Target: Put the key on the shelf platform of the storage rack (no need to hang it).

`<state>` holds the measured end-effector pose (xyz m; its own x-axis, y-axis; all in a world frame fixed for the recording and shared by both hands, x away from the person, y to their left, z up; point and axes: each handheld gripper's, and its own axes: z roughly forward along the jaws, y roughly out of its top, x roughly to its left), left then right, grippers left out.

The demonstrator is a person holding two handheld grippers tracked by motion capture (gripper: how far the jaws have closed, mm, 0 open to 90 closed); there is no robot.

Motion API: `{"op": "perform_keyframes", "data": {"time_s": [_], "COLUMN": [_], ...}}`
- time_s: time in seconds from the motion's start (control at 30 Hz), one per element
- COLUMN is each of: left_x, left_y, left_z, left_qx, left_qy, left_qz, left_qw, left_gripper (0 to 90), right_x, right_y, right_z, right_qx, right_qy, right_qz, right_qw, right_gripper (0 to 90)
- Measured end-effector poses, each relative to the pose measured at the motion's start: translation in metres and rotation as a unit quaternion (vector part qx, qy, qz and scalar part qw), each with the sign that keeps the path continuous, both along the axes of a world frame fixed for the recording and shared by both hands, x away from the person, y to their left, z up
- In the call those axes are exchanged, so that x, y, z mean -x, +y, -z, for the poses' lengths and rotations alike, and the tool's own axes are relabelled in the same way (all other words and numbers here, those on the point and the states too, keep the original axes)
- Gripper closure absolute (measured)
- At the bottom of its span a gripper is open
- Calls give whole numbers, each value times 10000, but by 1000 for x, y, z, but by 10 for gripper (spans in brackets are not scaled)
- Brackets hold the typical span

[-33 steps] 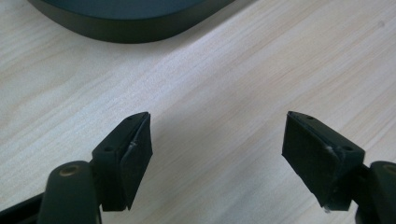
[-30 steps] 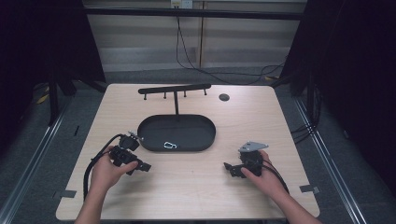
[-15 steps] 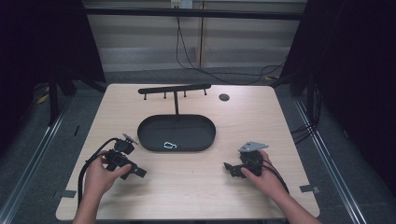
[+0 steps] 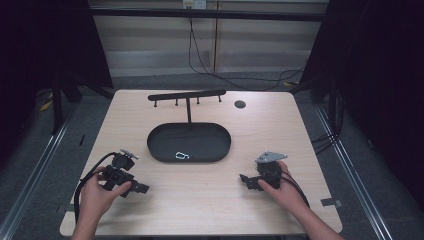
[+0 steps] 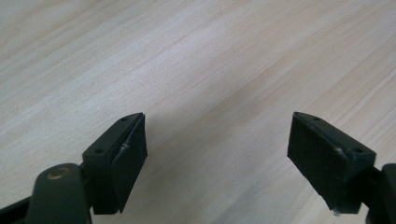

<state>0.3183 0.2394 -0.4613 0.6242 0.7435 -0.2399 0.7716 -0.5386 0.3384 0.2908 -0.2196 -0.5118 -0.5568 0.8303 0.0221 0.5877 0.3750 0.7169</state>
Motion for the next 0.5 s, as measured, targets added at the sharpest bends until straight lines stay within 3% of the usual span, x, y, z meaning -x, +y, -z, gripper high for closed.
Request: {"op": "perform_keyframes", "data": {"time_s": [0.3, 0.5], "left_x": [6, 9], "left_y": [3, 4], "left_z": [2, 9], "left_qx": [-53, -246], "left_qy": [-161, -73], "left_qz": [72, 86], "left_qw": [9998, 9996], "left_gripper": [195, 195], "right_x": [0, 0], "right_y": [0, 0], "right_z": [0, 0], "right_qx": [-1, 4], "right_qy": [1, -4], "right_qz": [-8, -6], "right_qw": [10000, 10000], "right_gripper": [137, 137]}}
